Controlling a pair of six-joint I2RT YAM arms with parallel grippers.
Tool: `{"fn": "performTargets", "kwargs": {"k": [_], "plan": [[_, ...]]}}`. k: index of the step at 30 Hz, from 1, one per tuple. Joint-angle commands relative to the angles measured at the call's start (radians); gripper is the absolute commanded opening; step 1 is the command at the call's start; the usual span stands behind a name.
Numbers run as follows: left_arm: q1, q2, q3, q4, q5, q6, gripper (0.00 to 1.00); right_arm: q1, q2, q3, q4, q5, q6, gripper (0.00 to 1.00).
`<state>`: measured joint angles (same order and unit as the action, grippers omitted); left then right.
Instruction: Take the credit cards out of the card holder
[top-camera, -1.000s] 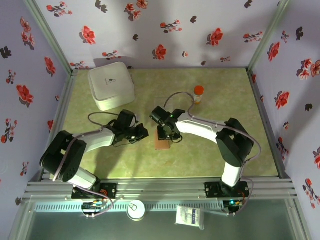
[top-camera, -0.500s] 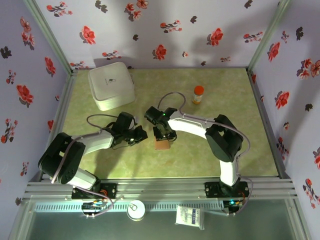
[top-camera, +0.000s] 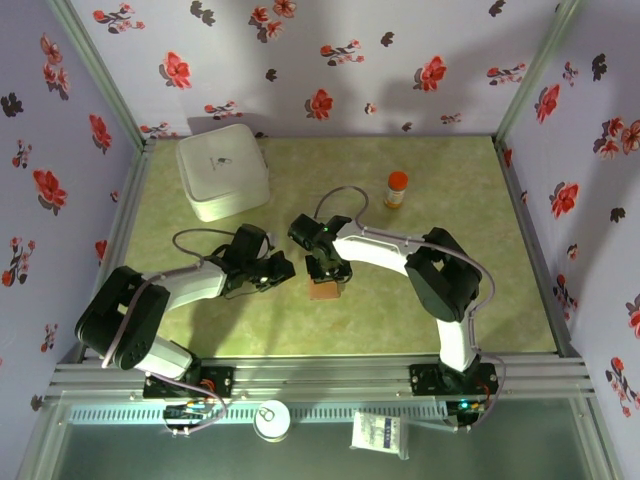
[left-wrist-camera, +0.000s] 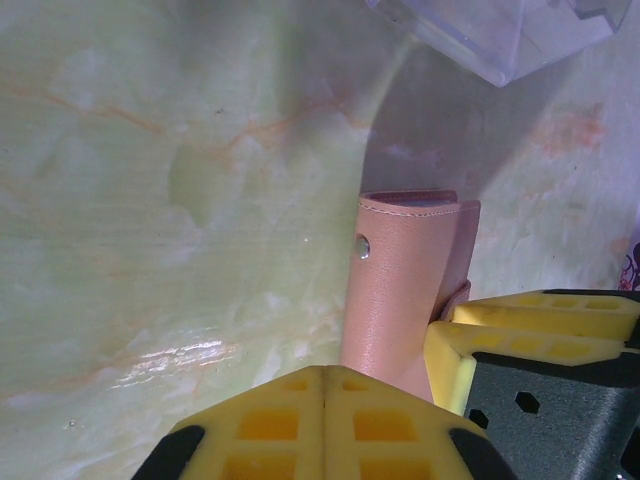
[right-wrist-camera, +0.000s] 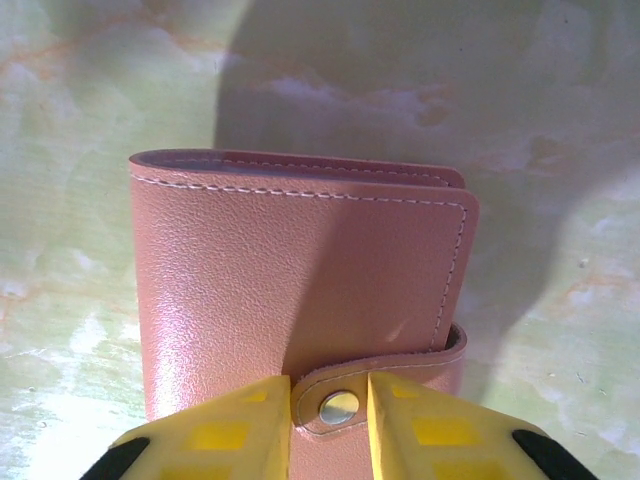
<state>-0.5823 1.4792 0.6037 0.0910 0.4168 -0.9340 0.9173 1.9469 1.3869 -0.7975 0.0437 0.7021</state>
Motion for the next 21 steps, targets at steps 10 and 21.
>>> {"fn": "performTargets", "kwargs": {"k": [10, 21], "plan": [[-0.021, 0.011, 0.036, 0.003, 0.018, -0.012, 0.00, -0.013, -0.030, -0.088, 0.065, -0.046, 0.009, 0.15], [-0.089, 0.075, 0.111, 0.006, 0.021, -0.023, 0.00, -0.042, -0.113, -0.173, 0.159, -0.094, 0.013, 0.05]]}}
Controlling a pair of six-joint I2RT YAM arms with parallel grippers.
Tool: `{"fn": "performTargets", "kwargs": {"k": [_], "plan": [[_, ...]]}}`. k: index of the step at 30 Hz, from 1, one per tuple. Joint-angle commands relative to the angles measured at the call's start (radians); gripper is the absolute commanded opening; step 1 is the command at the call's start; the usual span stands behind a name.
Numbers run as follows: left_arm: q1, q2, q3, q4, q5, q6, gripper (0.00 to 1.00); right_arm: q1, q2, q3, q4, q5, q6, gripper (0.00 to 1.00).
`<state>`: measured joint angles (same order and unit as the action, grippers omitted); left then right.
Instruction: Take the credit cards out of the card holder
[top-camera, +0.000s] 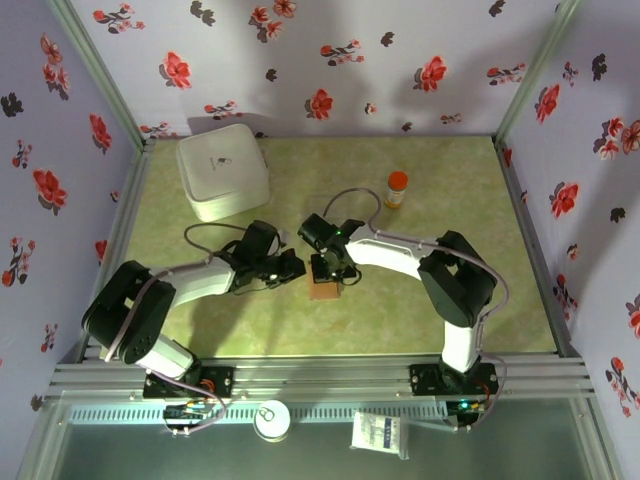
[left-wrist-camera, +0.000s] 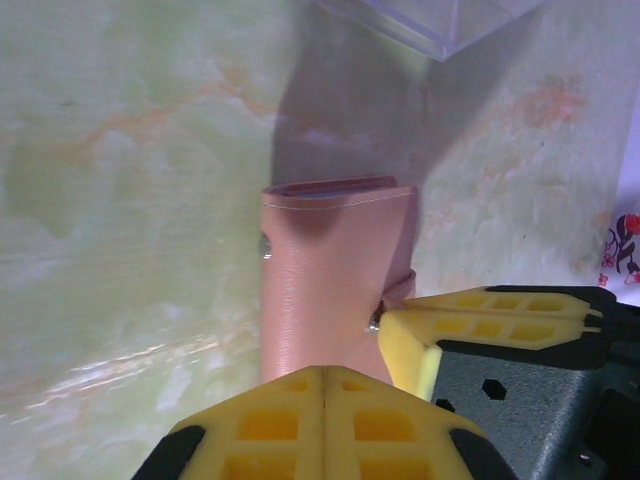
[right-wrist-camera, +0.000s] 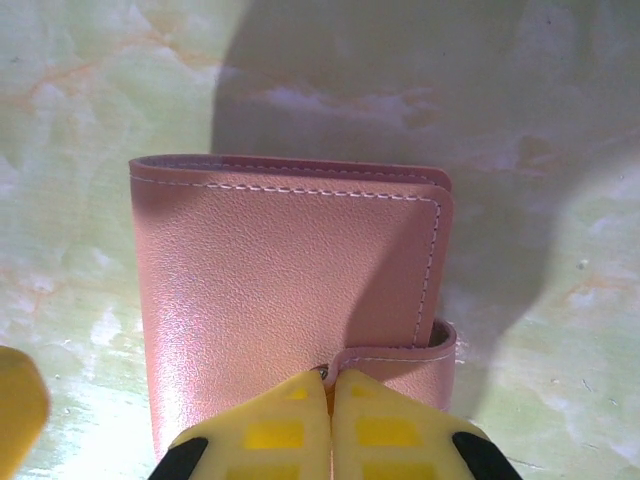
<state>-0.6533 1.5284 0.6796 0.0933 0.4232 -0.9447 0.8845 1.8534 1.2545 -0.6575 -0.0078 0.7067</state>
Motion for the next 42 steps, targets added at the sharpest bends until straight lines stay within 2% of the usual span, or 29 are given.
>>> {"fn": "performTargets", "kwargs": {"k": [1, 14, 23, 42], "plan": [[-0.022, 0.035, 0.039, 0.004, 0.015, -0.014, 0.00, -0.012, -0.031, -0.048, 0.031, -0.050, 0.008, 0.05], [-0.049, 0.104, 0.080, 0.002, 0.019, -0.017, 0.00, -0.050, -0.127, -0.100, 0.021, -0.013, 0.010, 0.10], [-0.048, 0.097, 0.083, -0.009, 0.011, -0.014, 0.00, -0.066, -0.157, -0.141, 0.002, 0.023, 0.016, 0.21], [-0.048, 0.070, 0.074, -0.026, 0.006, -0.010, 0.00, -0.090, -0.059, -0.145, 0.084, -0.001, -0.002, 0.20]]}}
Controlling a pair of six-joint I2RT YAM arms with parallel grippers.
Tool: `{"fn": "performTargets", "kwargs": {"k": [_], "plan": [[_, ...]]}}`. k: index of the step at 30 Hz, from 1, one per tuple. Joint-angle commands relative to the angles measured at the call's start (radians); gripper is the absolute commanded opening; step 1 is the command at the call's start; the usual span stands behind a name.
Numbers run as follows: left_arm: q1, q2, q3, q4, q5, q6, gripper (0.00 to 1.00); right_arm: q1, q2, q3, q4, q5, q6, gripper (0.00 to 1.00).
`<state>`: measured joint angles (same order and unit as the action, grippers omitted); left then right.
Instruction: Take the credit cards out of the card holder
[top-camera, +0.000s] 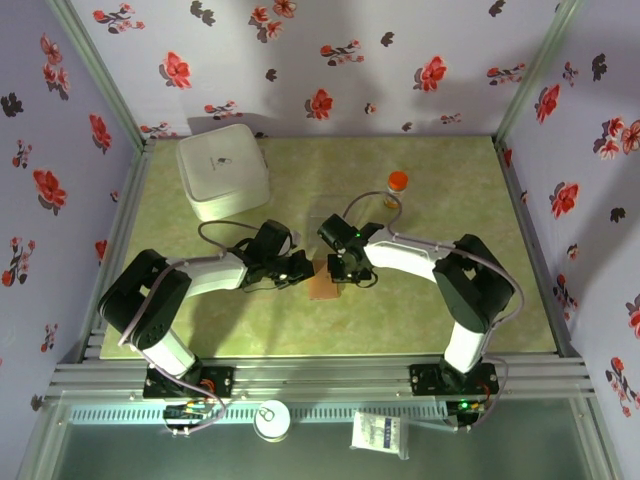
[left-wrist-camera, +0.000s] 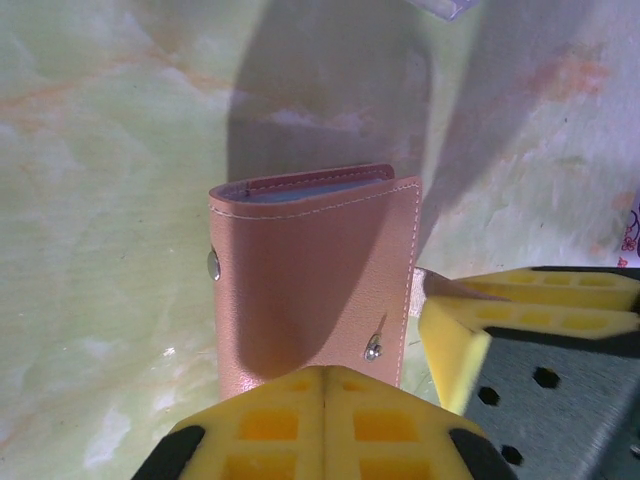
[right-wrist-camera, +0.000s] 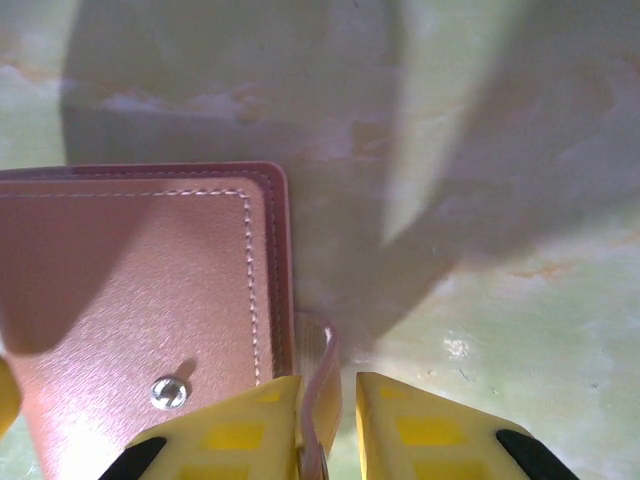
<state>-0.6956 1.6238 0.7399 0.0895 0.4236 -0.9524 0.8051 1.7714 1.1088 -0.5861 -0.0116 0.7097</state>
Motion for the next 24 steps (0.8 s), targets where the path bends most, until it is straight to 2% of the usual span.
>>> {"fn": "performTargets", "kwargs": {"k": [1, 15, 24], "plan": [[-0.005, -0.026, 0.013, -0.024, 0.006, -0.003, 0.00, -0.010, 0.030, 0.000, 0.017, 0.001, -0.005, 0.20], [0.002, -0.041, 0.005, -0.027, 0.004, 0.004, 0.00, -0.009, 0.021, 0.004, 0.009, 0.017, -0.008, 0.13], [0.057, -0.151, -0.063, 0.002, -0.023, -0.004, 0.00, -0.010, -0.037, 0.031, -0.064, 0.053, -0.013, 0.11]]}}
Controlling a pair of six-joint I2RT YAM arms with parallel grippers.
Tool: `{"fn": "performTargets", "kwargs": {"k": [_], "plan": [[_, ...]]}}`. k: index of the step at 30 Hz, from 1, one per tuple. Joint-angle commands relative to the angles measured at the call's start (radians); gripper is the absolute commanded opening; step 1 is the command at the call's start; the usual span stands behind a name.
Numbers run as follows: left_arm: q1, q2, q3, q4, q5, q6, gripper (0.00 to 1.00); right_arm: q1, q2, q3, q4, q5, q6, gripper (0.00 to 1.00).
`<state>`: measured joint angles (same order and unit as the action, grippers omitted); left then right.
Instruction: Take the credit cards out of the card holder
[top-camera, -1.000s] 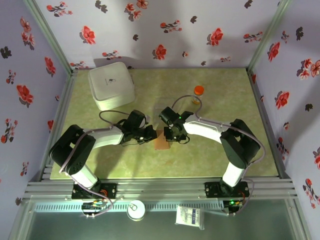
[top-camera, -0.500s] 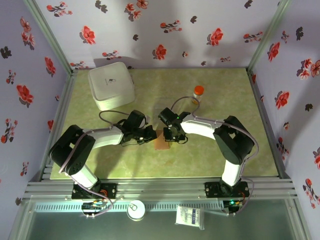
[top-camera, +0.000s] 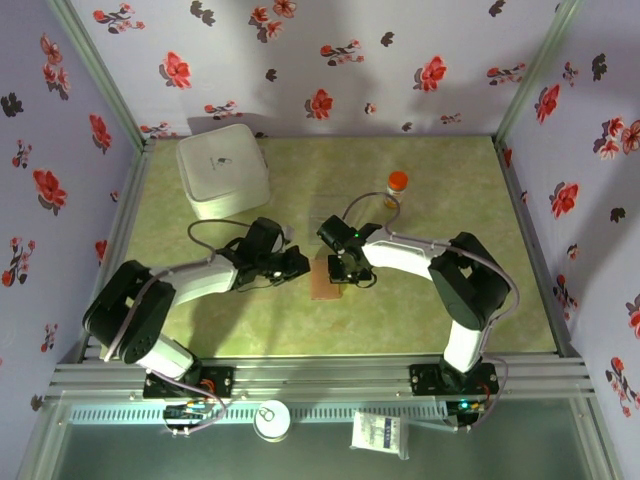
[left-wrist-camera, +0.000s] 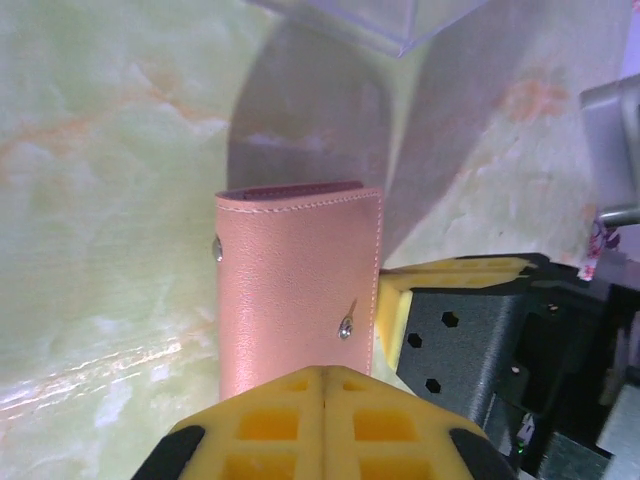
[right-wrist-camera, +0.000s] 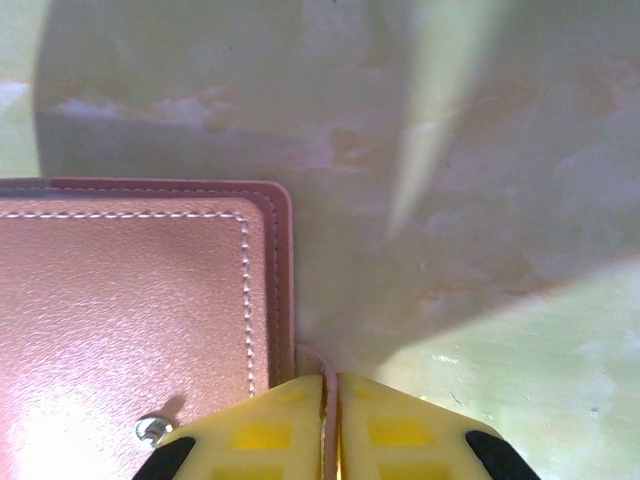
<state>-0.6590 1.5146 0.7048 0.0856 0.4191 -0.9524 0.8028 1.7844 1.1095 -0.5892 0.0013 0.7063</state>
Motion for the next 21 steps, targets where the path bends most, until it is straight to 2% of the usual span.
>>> {"fn": "performTargets", "kwargs": {"k": [1, 9, 21], "plan": [[0.027, -0.060, -0.039, 0.008, -0.025, -0.005, 0.00, -0.008, -0.056, 0.036, -0.070, 0.044, -0.009, 0.11], [0.084, -0.171, -0.108, 0.025, -0.042, -0.010, 0.00, -0.008, -0.080, 0.095, -0.147, 0.072, -0.020, 0.10], [0.110, -0.236, -0.142, 0.017, -0.028, 0.003, 0.00, 0.015, -0.082, 0.208, -0.252, 0.099, -0.022, 0.10]]}}
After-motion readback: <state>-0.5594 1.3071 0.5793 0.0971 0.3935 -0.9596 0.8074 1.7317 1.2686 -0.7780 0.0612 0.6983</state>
